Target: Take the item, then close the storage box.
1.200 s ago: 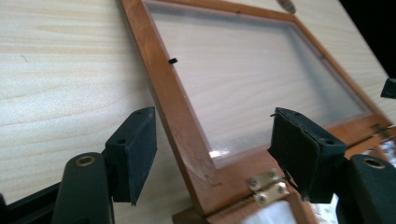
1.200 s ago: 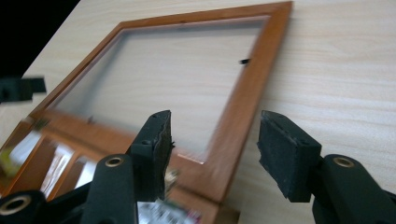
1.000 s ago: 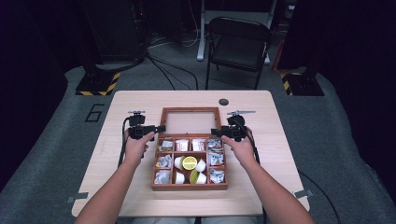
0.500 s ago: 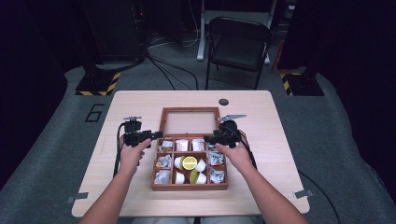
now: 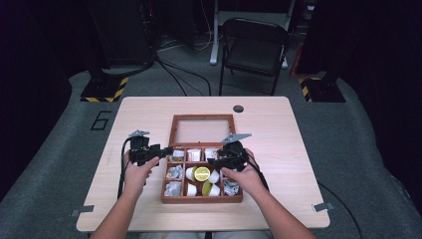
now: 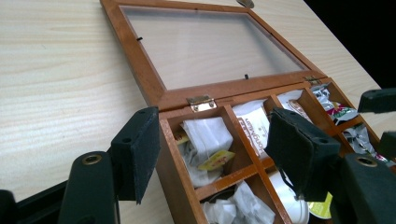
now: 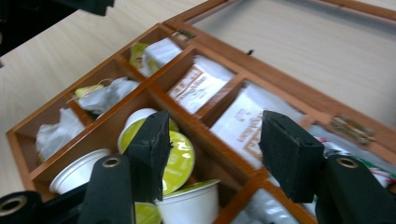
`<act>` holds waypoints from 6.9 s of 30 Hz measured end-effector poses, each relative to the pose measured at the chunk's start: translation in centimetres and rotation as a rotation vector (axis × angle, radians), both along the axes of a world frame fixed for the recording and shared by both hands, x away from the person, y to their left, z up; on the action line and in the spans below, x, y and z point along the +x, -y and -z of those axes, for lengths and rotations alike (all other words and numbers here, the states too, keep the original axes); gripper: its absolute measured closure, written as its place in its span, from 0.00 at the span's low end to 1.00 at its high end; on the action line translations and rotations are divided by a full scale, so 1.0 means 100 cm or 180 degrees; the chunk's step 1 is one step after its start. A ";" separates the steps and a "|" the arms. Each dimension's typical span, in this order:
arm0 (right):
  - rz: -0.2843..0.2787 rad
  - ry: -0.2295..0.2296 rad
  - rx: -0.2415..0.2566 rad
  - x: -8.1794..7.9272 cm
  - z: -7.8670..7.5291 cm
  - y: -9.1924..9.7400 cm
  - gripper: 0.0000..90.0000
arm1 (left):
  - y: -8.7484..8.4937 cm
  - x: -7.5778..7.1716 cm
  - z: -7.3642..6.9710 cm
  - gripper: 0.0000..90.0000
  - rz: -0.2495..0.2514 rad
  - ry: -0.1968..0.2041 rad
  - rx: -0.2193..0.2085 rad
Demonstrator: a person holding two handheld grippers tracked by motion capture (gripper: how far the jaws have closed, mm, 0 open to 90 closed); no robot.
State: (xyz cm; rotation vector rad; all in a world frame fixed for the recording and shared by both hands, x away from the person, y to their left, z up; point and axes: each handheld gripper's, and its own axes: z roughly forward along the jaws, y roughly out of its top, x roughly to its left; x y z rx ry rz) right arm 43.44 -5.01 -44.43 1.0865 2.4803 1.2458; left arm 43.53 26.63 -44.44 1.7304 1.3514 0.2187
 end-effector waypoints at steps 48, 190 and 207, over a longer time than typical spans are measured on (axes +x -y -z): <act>-0.0376 -0.0232 -0.0584 -0.009 0.043 -0.050 0.41 | -0.013 -0.012 -0.002 0.37 -0.0080 0.0031 -0.0156; 0.0718 -0.0023 -0.0217 0.015 -0.026 0.105 0.35 | -0.005 0.019 -0.014 0.35 -0.0114 0.0072 0.0038; 0.0616 -0.0127 -0.0124 0.044 -0.040 0.081 0.37 | 0.000 0.033 -0.014 0.35 -0.0011 0.0017 0.0115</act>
